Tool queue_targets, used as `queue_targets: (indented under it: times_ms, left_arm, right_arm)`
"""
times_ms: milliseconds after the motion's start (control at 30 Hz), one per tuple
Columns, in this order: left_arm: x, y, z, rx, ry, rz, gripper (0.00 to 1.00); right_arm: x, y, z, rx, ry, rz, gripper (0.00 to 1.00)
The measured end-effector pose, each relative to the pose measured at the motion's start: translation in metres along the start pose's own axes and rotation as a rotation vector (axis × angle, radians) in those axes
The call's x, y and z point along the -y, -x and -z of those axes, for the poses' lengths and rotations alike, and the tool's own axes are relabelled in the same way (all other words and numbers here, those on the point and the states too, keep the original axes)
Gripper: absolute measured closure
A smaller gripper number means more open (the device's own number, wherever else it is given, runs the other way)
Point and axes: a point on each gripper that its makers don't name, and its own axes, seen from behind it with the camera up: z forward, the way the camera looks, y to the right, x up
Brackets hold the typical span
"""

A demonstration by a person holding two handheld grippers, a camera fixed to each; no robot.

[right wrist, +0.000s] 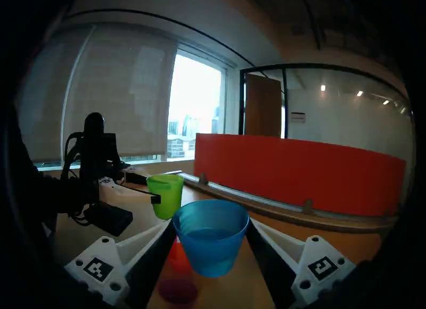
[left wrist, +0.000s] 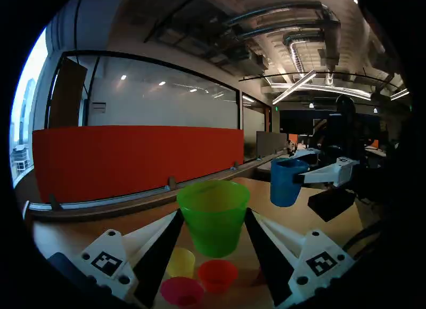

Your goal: Pour water

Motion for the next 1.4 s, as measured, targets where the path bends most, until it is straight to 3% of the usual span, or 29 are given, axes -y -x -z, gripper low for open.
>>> queue_targets:
  times_ms: [800, 1400]
  left_arm:
    - [-0.01, 0.017, 0.022, 0.024, 0.019, 0.006, 0.17]
    - [-0.02, 0.032, 0.03, 0.042, 0.061, 0.003, 0.17]
  right_arm:
    - [0.009, -0.018, -0.013, 0.005, -0.076, 0.047, 0.09]
    - [0.019, -0.027, -0.022, 0.004, -0.153, 0.147, 0.09]
